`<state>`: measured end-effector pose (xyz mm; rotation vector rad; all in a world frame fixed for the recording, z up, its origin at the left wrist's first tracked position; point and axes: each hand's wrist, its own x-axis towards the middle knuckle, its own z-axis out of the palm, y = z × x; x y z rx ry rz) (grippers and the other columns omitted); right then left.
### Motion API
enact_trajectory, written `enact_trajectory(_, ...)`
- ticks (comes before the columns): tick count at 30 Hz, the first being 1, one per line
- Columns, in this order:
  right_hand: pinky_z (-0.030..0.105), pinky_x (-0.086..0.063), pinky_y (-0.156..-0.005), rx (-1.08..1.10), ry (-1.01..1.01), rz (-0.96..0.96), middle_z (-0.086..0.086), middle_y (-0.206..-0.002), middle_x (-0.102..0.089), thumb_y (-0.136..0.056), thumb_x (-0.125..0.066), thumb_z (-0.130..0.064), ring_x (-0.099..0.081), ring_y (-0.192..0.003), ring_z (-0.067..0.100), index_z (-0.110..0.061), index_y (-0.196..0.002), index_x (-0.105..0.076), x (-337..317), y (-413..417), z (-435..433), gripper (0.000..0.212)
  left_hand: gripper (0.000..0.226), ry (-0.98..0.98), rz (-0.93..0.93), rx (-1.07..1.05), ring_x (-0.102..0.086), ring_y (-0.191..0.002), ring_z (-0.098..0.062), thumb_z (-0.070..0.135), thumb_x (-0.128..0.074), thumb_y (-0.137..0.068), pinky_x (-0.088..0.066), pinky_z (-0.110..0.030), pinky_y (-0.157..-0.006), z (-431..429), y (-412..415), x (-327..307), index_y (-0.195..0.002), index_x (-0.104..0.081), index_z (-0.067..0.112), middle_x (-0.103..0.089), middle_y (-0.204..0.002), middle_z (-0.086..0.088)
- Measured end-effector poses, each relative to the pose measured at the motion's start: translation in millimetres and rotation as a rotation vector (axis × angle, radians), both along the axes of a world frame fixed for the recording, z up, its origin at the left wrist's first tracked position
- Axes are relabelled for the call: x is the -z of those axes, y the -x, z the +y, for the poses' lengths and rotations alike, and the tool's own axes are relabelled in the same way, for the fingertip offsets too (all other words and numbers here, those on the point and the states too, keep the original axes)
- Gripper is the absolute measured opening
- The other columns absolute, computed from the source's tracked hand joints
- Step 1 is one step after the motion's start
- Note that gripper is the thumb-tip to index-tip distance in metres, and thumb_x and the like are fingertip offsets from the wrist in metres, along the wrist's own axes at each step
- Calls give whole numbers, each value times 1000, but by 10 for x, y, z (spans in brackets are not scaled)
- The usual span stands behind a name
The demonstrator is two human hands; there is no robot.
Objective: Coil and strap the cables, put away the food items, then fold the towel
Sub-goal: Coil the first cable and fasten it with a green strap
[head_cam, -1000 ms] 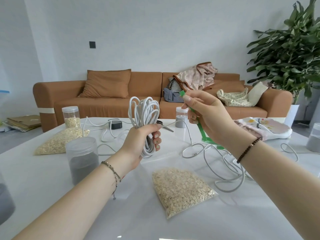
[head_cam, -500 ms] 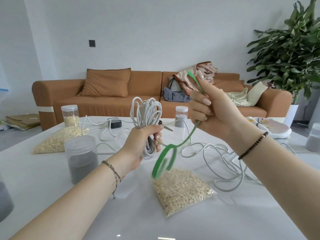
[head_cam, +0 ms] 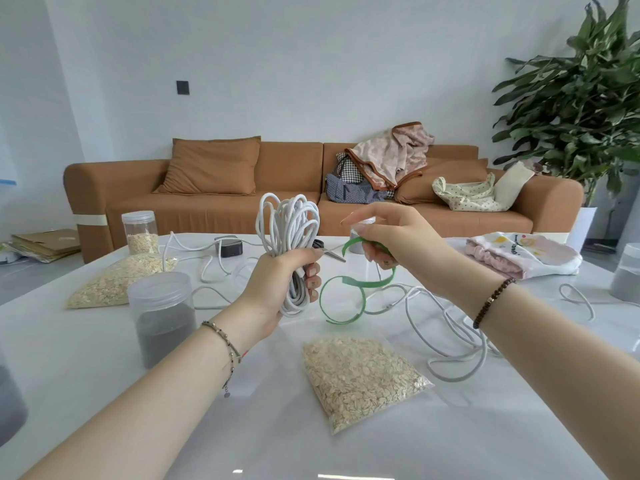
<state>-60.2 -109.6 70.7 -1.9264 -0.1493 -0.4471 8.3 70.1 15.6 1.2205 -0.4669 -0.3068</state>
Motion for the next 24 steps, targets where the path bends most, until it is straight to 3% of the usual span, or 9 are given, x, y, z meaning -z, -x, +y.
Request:
enact_trajectory(4,23,-37,-50,113,217,-41,-2,-50,-54,-96,-56,-10,-42,-45,11,-22,-95,-72,-16,-1,21,20,12,-4,18,-22,-38,-55,-17,10,-59,-94,-35,-24,-47,-4,0,-5,-86,-51,8,-39,-68,-6)
enact_trajectory(8,32,-47,-55,180,375,-114,-2,-55,-63,-98,-55,-16,-50,-51,14,-27,-100,-68,10,3,63,17,10,-8,65,-55,-39,-53,-16,10,-59,-94,-35,-24,-46,-3,-19,1,-97,-50,8,-41,-65,-4)
enact_trajectory(11,25,-47,-55,87,292,-159,2,-65,-71,-100,-59,-16,-54,-53,13,-18,-101,-65,73,39,128,7,9,-12,120,-33,-40,-52,-15,9,-60,-93,-37,-24,-46,-2,-33,9,-93,-51,9,-42,-66,-3)
enact_trajectory(14,21,-41,-56,-46,20,-163,10,-70,-72,-98,-62,-13,-51,-54,17,-9,-93,-61,148,95,149,6,15,-3,177,38,-41,-52,-14,10,-59,-94,-38,-24,-46,0,-28,9,-84,-50,13,-42,-66,-2)
enact_trajectory(17,24,-43,-58,-192,-207,-160,15,-79,-73,-96,-63,-15,-50,-59,20,-7,-102,-60,207,184,123,11,20,-7,218,131,-41,-53,-13,8,-59,-95,-38,-22,-48,-15,11,14,-79,-47,14,-43,-66,-1)
enact_trajectory(20,26,-44,-65,-213,-240,-171,16,-89,-76,-86,-67,-23,-56,-67,20,-5,-105,-62,258,286,63,26,21,-75,214,173,-43,-52,-13,6,-61,-93,-39,-23,-48,-57,49,49,-78,-50,13,-44,-66,-2)
enact_trajectory(24,19,-46,-64,-201,-179,-162,11,-84,-76,-81,-71,-20,-60,-65,13,-5,-90,-68,316,396,26,19,19,-242,142,102,-52,-52,-16,7,-69,-89,-46,-27,-51,-130,90,130,-74,-56,9,-51,-65,-6)
